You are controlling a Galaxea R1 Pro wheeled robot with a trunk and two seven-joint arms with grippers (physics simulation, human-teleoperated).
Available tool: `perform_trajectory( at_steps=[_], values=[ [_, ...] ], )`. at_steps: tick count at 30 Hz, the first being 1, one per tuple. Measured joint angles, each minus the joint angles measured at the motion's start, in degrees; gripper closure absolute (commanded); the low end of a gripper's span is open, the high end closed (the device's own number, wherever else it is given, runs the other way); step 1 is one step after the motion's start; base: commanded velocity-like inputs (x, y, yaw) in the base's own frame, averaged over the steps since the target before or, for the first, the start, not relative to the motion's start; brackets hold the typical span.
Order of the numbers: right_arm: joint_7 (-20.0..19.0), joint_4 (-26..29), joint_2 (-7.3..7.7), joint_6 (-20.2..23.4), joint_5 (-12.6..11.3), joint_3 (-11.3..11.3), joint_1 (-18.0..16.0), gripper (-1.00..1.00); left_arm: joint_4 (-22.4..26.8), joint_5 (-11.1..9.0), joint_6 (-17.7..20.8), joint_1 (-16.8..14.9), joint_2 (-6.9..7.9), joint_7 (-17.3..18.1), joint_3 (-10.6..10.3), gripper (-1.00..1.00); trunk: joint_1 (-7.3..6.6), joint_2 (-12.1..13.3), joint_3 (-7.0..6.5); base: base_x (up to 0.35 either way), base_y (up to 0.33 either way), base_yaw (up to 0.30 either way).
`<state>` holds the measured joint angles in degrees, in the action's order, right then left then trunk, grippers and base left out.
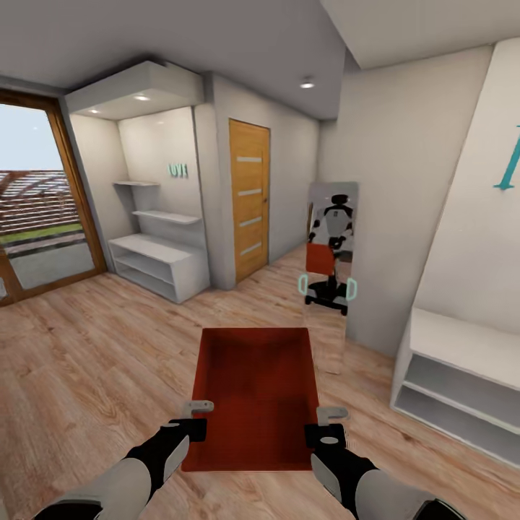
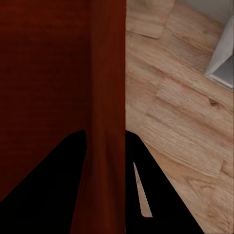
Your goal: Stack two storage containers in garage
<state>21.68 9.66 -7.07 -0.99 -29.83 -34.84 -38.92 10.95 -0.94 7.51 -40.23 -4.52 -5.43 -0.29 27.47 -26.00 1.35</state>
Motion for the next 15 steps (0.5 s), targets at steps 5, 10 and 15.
perform_trajectory(
  at_steps=[5,10,15],
  values=[
    [0.00,-0.04,-0.02,0.00,0.02,0.00,-0.01,1.00,0.00,-0.02,0.00,0.01,0.01,0.00,0.00,1.00,0.00,0.00,-0.10,0.322,0.000,0.265],
    [0.00,-0.07,-0.03,0.00,0.03,-0.01,-0.02,1.00,0.00,-0.04,0.00,0.02,0.01,0.00,-0.01,1.00,0.00,0.00,-0.14,0.322,0.000,0.261],
    [-0.02,-0.10,-0.04,0.00,0.06,-0.01,-0.02,1.00,-0.02,-0.02,0.00,0.02,0.01,0.00,0.00,1.00,0.00,0.00,-0.14,0.322,0.000,0.254]
  ],
)
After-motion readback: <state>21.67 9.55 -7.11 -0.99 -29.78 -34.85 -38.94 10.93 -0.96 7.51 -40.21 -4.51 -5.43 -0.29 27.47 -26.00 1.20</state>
